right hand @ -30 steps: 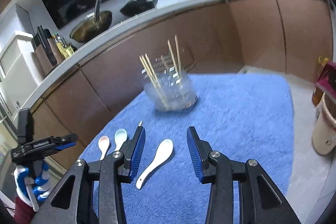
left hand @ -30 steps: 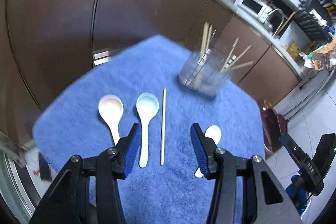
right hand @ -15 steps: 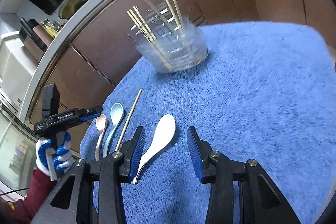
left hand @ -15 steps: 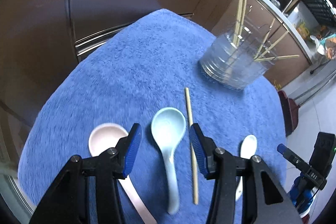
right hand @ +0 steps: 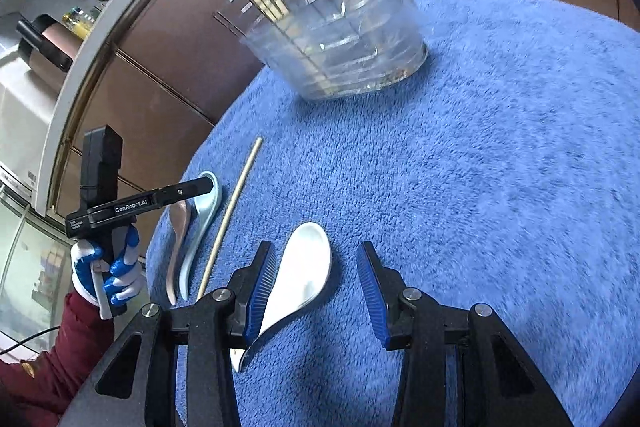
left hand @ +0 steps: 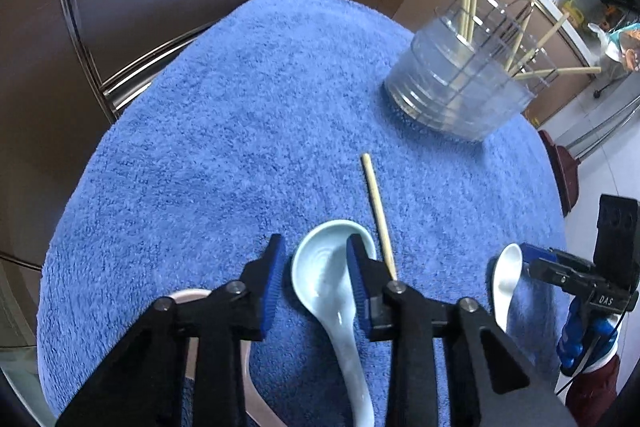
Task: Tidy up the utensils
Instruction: 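Lower the left tool onto the pale blue spoon and close it while the right tool grasps the white spoon, then lift both held spoons upright and carry them over the glass holder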
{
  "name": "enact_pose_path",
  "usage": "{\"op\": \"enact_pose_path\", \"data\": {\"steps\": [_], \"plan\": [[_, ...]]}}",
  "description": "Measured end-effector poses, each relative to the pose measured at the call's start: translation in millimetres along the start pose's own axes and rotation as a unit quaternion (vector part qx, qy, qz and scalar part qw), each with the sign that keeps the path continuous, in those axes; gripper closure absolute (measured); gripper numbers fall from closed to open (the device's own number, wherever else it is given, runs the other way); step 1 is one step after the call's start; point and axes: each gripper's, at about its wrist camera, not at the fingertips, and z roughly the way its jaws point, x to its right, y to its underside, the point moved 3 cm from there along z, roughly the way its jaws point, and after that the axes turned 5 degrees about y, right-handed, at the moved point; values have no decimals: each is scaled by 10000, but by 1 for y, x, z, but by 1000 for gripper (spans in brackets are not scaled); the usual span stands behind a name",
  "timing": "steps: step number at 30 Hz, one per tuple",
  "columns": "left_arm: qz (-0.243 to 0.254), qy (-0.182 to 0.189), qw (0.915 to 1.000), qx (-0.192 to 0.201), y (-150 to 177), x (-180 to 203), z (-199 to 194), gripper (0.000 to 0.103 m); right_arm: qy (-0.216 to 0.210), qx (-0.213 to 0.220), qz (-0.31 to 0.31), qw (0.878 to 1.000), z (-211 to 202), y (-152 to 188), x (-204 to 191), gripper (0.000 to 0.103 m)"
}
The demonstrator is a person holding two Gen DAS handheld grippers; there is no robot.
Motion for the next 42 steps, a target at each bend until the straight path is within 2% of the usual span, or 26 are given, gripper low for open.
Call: {"op": "enact_pose_path", "data": {"steps": [4, 5, 7, 8, 9, 13, 15, 19, 21, 24, 28, 31, 33, 36, 38, 40, 42], "plan": [[4, 8, 9999, -106, 0, -1, 8, 81, -5, -251, -36, 9997, 11, -3, -1, 66], [26, -1, 9999, -102, 0, 0, 9, 83, -46, -311, -65, 9995, 11, -4, -3, 69], [31, -22, 9999, -101, 1, 3, 10, 88, 3, -418, -114, 9991, 14, -6, -5, 79], [45, -53, 9999, -95, 2, 4, 11, 91, 73, -487, -184, 9986, 16, -6, -6, 90], [85, -83, 9999, -76, 3, 7, 11, 93, 140, -533, -244, 9982, 18, -6, -8, 95], [205, -237, 9995, 54, 8, 16, 6, 94, 279, -485, -388, 9977, 11, -3, -14, 96], [182, -276, 9991, 247, 10, 19, -3, 94, 366, -377, -452, 9976, 3, -1, -19, 96], [256, -418, 9958, 773, 10, 30, -32, 94, 557, -1, -733, 9958, -24, 1, -34, 97], [329, -495, 9913, 1172, 6, 40, -58, 94, 740, 262, -928, 9926, -42, 0, -44, 97], [428, -608, 9819, 1742, -5, 58, -94, 94, 1071, 856, -1228, 9829, -77, -14, -66, 97], [506, -614, 9624, 2599, -30, 85, -144, 94, 1329, 1727, -1490, 9645, -122, -40, -94, 97], [415, -466, 9426, 3280, -57, 107, -175, 94, 1487, 2397, -1661, 9449, -152, -63, -113, 97], [385, -513, 9282, 3664, -74, 121, -184, 94, 1650, 2885, -1754, 9267, -170, -82, -124, 97], [276, -528, 9073, 4162, -103, 140, -185, 94, 1953, 3357, -1882, 9021, -179, -108, -134, 97], [228, -592, 8978, 4357, -120, 151, -173, 94, 2200, 3545, -1970, 8872, -174, -122, -135, 97], [229, -738, 8906, 4481, -132, 157, -153, 94, 2374, 3621, -2048, 8778, -162, -135, -133, 97], [198, -810, 8912, 4458, -143, 162, -131, 94, 2555, 3609, -2153, 8707, -146, -146, -127, 97]]}}
